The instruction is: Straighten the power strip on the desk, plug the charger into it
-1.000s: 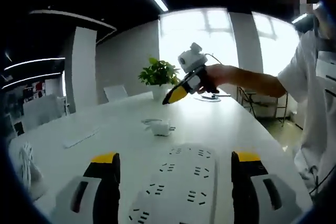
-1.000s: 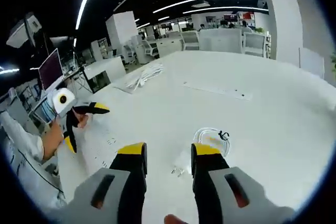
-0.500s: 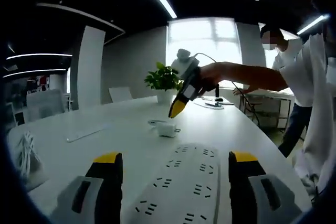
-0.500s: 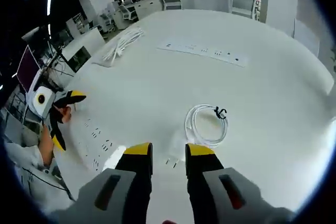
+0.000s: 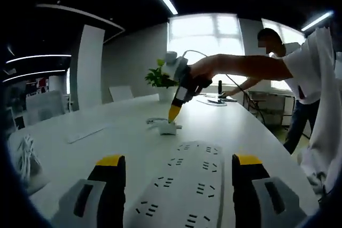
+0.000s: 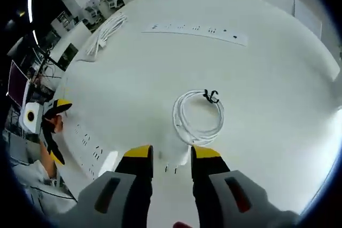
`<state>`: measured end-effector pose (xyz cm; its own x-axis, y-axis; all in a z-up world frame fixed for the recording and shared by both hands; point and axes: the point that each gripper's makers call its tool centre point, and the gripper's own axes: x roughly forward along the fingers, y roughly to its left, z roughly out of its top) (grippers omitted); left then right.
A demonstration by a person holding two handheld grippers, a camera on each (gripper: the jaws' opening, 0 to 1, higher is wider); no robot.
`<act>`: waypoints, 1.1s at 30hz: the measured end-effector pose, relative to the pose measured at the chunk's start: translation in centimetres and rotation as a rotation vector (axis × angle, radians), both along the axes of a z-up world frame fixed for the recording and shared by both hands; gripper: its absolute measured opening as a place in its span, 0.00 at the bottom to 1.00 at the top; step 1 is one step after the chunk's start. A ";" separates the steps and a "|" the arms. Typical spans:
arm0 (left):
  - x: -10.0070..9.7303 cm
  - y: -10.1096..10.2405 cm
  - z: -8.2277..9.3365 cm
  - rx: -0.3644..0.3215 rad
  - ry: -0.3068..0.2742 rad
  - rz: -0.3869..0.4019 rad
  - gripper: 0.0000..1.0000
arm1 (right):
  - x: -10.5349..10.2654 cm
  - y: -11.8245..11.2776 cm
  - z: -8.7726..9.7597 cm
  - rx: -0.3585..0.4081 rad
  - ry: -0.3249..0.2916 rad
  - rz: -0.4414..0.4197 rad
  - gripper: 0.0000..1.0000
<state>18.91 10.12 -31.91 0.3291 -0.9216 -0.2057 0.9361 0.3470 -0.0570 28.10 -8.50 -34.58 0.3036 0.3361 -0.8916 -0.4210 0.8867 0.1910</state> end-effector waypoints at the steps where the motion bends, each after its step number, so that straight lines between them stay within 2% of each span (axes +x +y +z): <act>1: 0.0 0.0 0.1 -0.004 -0.002 -0.001 0.83 | 0.1 0.0 0.0 -0.007 -0.006 0.006 0.29; 7: -0.1 0.0 0.3 -0.016 0.001 -0.005 0.83 | 0.0 -0.5 -1.2 -0.095 0.006 0.049 0.29; 8: -0.1 0.0 0.3 -0.014 0.000 -0.007 0.83 | 0.1 -0.6 -1.3 -0.132 -0.012 0.086 0.29; 12: -0.3 -0.2 0.3 -0.013 0.001 -0.015 0.83 | 0.0 -0.5 -1.2 -0.200 -0.050 0.171 0.28; 13: -0.3 -0.2 0.2 -0.013 0.002 -0.014 0.83 | 1.1 0.6 -1.9 -0.217 -0.056 0.194 0.28; 17: -0.4 -0.3 0.2 -0.013 0.004 -0.018 0.83 | 1.4 1.1 -2.1 -0.245 -0.078 0.273 0.28; 22: -0.6 -0.6 0.0 -0.007 0.004 -0.027 0.82 | 2.1 1.5 -2.4 -0.233 -0.074 0.268 0.33; 24: -0.8 -0.7 -0.1 -0.002 0.004 -0.033 0.82 | 2.5 1.6 -2.4 -0.258 -0.088 0.315 0.33; 26: -0.8 -0.8 -0.2 0.001 0.003 -0.035 0.82 | 2.6 1.7 -2.4 -0.286 -0.103 0.392 0.33; 28: -0.8 -0.8 -0.2 0.000 0.005 -0.035 0.82 | 2.8 1.9 -2.3 -0.320 -0.136 0.516 0.32; 29: -0.8 -0.7 -0.2 -0.001 0.006 -0.035 0.82 | 2.9 2.1 -2.3 -0.343 -0.158 0.604 0.31; 30: -0.8 -0.8 -0.2 -0.002 0.007 -0.036 0.82 | 2.9 2.4 -2.2 -0.373 -0.205 0.746 0.31; 33: -0.9 -0.8 -0.2 -0.002 0.007 -0.037 0.82 | 2.5 1.9 -2.2 -0.428 -0.206 0.868 0.30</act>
